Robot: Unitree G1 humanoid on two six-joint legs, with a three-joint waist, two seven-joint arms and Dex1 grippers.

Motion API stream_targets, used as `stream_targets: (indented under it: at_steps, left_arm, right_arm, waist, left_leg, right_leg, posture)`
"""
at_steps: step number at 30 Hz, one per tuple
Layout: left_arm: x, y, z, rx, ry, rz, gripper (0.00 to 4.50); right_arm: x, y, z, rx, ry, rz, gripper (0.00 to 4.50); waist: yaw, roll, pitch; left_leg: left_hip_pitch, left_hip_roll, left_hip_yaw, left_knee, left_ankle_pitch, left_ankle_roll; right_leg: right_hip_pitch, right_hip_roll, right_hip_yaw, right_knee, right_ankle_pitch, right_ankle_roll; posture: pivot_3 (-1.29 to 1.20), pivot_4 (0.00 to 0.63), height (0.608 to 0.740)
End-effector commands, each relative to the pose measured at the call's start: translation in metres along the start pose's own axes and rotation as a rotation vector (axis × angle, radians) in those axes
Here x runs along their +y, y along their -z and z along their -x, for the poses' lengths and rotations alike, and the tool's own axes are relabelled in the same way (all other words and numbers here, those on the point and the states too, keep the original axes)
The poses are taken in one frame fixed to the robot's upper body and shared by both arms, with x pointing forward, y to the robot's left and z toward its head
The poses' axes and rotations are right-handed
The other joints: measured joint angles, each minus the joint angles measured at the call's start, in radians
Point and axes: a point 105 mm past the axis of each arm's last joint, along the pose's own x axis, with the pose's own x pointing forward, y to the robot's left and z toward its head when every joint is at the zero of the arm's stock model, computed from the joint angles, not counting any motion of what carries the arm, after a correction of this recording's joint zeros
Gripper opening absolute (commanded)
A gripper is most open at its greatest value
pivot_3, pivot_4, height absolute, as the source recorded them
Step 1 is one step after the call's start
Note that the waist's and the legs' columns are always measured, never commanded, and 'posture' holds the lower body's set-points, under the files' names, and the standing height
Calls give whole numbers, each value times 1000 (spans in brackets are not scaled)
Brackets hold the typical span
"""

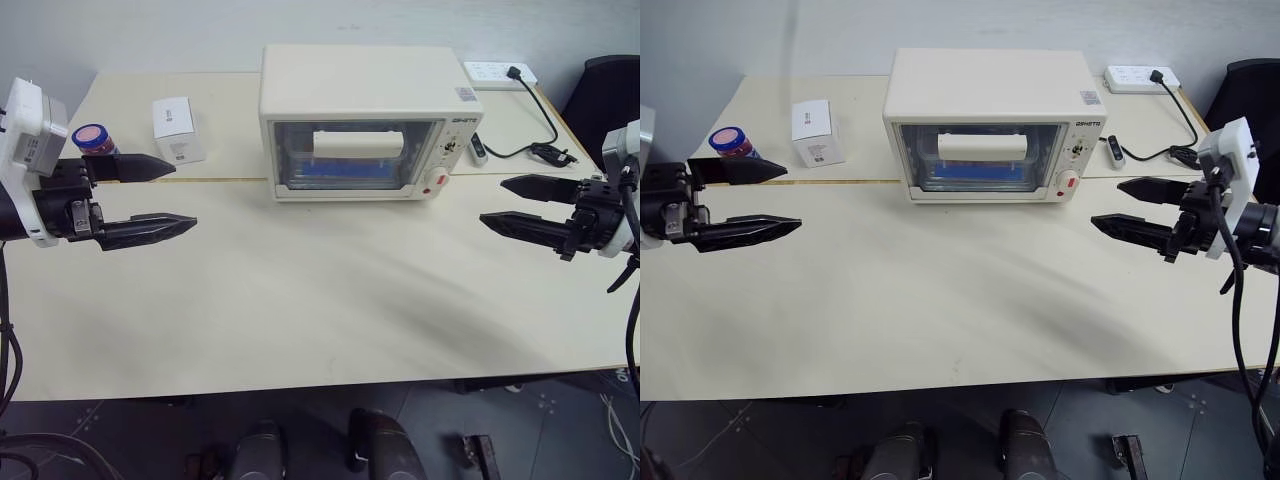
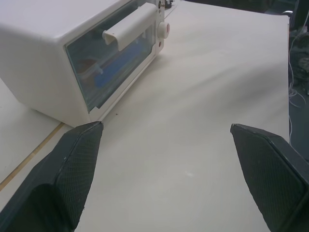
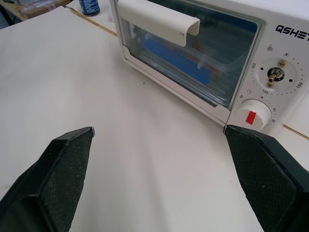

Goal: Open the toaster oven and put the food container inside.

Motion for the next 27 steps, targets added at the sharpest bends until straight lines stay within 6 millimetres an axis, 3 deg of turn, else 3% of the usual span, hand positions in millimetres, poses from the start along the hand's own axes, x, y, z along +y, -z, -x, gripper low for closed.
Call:
stream_targets:
  at_steps: [1,27]
  left_arm:
    - [0,-10,7,-8,-20,-48,4500]
    - [0,-10,7,-8,-20,-48,4500]
  right_arm:
    - [2,-15,8,-35,13,58,4477]
    - [2,-15,8,-35,13,58,4477]
  waist:
    - [0,0,0]
    - [0,0,0]
  left_leg:
    - [0,0,0,0,0,0]
    - [0,0,0,0,0,0]
  right_leg:
    - [0,0,0,0,0,0]
    - [0,0,0,0,0,0]
  posture:
    - [0,150,740]
    - [0,150,740]
